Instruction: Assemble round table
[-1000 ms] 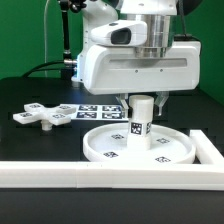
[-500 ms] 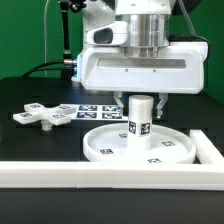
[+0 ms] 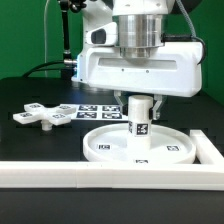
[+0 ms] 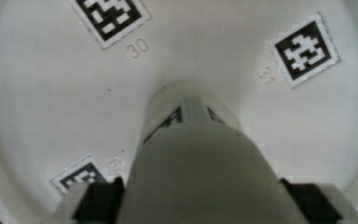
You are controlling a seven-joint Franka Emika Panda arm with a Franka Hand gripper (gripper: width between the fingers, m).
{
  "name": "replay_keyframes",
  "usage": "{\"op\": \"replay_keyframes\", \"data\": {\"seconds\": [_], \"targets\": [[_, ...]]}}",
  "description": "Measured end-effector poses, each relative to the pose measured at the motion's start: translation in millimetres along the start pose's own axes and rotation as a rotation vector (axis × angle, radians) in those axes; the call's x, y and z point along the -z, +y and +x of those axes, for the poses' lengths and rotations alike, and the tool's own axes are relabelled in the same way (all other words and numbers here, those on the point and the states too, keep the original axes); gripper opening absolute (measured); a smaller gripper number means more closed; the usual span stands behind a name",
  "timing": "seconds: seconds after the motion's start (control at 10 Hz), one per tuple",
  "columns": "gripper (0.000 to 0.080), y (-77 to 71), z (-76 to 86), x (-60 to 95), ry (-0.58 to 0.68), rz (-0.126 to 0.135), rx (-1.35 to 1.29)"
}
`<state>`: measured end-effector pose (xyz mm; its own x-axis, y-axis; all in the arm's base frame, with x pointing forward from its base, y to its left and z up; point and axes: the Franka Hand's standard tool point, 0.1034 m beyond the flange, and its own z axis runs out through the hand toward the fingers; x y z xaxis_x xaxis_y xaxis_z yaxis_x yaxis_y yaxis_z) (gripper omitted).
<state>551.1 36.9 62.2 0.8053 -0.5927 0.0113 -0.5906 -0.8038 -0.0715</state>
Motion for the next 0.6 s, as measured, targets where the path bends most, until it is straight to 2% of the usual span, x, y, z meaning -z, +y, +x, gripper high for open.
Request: {"op": "replay_keyframes", "data": {"seconds": [0.2,0.4,0.6], "targets": [[0.0409,0.0,0.1,0.0,-0.008,0.010,-0.149],[0.0409,-1.4,0.7,0.5,-0.023,0.045,-0.430],[0.0409,-1.8,0.1,0.1,-0.029,0.049,-0.481]]}}
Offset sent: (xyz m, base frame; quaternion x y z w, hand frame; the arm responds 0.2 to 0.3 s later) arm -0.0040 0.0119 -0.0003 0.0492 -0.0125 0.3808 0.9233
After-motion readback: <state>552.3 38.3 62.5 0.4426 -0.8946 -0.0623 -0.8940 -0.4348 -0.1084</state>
